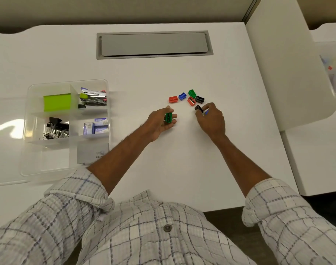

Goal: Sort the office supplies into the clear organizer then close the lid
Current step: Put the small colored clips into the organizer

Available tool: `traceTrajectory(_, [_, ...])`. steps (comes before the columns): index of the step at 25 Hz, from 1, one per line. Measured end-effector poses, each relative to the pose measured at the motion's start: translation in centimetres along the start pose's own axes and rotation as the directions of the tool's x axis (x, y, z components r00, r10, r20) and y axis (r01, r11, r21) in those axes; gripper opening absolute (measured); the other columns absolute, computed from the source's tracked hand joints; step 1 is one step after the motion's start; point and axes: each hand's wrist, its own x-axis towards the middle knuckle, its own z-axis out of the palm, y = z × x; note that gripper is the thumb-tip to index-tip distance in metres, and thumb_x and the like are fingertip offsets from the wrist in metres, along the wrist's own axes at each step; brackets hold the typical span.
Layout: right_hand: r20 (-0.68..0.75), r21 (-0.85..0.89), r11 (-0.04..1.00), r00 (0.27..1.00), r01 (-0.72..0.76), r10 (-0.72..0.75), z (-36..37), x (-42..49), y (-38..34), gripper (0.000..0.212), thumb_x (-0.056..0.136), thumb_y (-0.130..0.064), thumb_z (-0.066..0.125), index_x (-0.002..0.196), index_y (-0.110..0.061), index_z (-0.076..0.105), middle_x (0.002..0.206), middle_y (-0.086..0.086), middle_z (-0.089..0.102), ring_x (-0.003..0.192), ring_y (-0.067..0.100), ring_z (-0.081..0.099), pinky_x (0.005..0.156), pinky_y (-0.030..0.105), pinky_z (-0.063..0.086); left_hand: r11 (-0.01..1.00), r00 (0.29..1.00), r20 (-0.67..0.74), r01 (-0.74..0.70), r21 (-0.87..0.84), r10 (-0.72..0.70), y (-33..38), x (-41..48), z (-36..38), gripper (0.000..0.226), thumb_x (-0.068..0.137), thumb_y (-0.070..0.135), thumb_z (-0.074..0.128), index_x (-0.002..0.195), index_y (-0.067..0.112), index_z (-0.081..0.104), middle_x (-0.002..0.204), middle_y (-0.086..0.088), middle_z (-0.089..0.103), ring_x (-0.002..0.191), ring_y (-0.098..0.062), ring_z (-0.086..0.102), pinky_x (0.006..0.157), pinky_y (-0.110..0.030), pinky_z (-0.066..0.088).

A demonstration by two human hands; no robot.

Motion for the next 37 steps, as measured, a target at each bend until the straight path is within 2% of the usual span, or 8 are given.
traceTrajectory(6, [0.364, 0.482, 0.848, 0.931, -0.22, 0.035, 1.4, -5.9, -4.2, 0.022, 0.097, -0.024, 0.041, 0.078, -0.017, 0.05, 0.067, -0.001, 0.047, 0.057, 0.011, 0.039, 0.053, 0.029, 0.034, 0.997, 0.993, 0.095, -0.061, -0.051, 0.066, -0.9, -2.4, -0.1, 0.032, 0.1, 0.021, 0.057, 0.128, 0.008, 0.065, 0.13, -0.015, 0.061, 0.117, -0.032, 0.065, 0.1, -0.039, 0.055])
traceTrajectory(12, [0.2, 0.341, 0.937, 0.968, 0.077, -0.152, 2.6, -8.3, -6.3, 0.029, 0.101, -0.033, 0.052, 0.082, -0.012, 0.06, 0.072, -0.006, 0.058, 0.066, 0.008, 0.05, 0.064, 0.024, 0.039, 0.98, 0.981, 0.07, -0.171, -0.102, 0.178, -2.1, -4.5, -3.2, 0.031, 0.101, 0.017, 0.054, 0.126, 0.004, 0.065, 0.124, -0.015, 0.067, 0.112, -0.03, 0.069, 0.097, -0.036, 0.057])
traceTrajectory(15, [0.27, 0.345, 0.939, 0.958, -0.001, -0.098, 2.9, -9.0, -6.9, 0.045, 0.096, -0.055, 0.054, 0.094, -0.012, 0.065, 0.081, -0.004, 0.064, 0.071, 0.009, 0.057, 0.066, 0.025, 0.048, 0.971, 0.978, 0.02, -0.205, -0.122, 0.209, -2.3, -5.1, -5.7, 0.029, 0.099, 0.013, 0.056, 0.124, 0.002, 0.066, 0.122, -0.018, 0.067, 0.108, -0.03, 0.071, 0.094, -0.034, 0.058])
traceTrajectory(17, [0.469, 0.527, 0.782, 0.881, -0.332, 0.058, 3.2, -9.3, -7.8, 0.05, 0.098, -0.057, 0.05, 0.104, -0.01, 0.066, 0.093, 0.003, 0.068, 0.082, 0.014, 0.066, 0.073, 0.027, 0.057, 0.968, 0.977, 0.003, -0.21, -0.139, 0.213, -2.5, -5.6, -7.1, 0.031, 0.098, 0.012, 0.057, 0.126, 0.001, 0.064, 0.123, -0.02, 0.066, 0.105, -0.03, 0.071, 0.09, -0.034, 0.059])
traceTrajectory(19, [0.659, 0.634, 0.465, 0.746, -0.618, 0.093, 3.4, -9.7, -8.9, 0.052, 0.1, -0.05, 0.051, 0.115, -0.002, 0.063, 0.106, 0.014, 0.068, 0.097, 0.025, 0.07, 0.088, 0.036, 0.06, 0.968, 0.974, -0.01, -0.228, -0.104, 0.228, -2.7, -6.3, -8.5, 0.032, 0.099, 0.015, 0.058, 0.128, 0.004, 0.064, 0.123, -0.018, 0.067, 0.105, -0.028, 0.071, 0.09, -0.035, 0.06])
traceTrajectory(21, [0.732, 0.631, 0.322, 0.68, -0.706, 0.055, 3.8, -10.3, -10.0, 0.052, 0.101, -0.044, 0.052, 0.121, 0.003, 0.061, 0.112, 0.018, 0.067, 0.104, 0.031, 0.07, 0.094, 0.04, 0.058, 0.962, 0.961, -0.032, -0.274, -0.02, 0.273, -2.9, -7.0, -10.1, 0.033, 0.099, 0.021, 0.061, 0.128, 0.008, 0.065, 0.121, -0.013, 0.07, 0.106, -0.025, 0.071, 0.093, -0.037, 0.059])
traceTrajectory(30, [0.789, 0.568, 0.523, 0.602, -0.635, -0.126, 7.0, -15.7, -18.9, 0.044, 0.102, -0.034, 0.054, 0.129, 0.0, 0.062, 0.134, 0.021, 0.058, 0.116, 0.034, 0.067, 0.105, 0.041, 0.052, 0.888, 0.864, -0.209, -0.44, 0.133, 0.459, -2.2, -11.9, -19.1, 0.026, 0.085, 0.028, 0.078, 0.109, 0.017, 0.076, 0.097, -0.002, 0.078, 0.088, -0.017, 0.077, 0.074, -0.028, 0.062])
traceTrajectory(37, [0.85, 0.457, 0.68, 0.508, -0.574, -0.142, 11.7, -20.2, -25.0, 0.045, 0.102, -0.039, 0.052, 0.126, -0.001, 0.06, 0.134, 0.021, 0.061, 0.119, 0.032, 0.064, 0.11, 0.042, 0.047, 0.918, 0.874, -0.282, -0.368, 0.146, 0.396, -2.7, -15.3, -27.4, 0.029, 0.102, 0.03, 0.055, 0.119, 0.014, 0.072, 0.117, -0.009, 0.071, 0.104, -0.022, 0.072, 0.086, -0.034, 0.061])
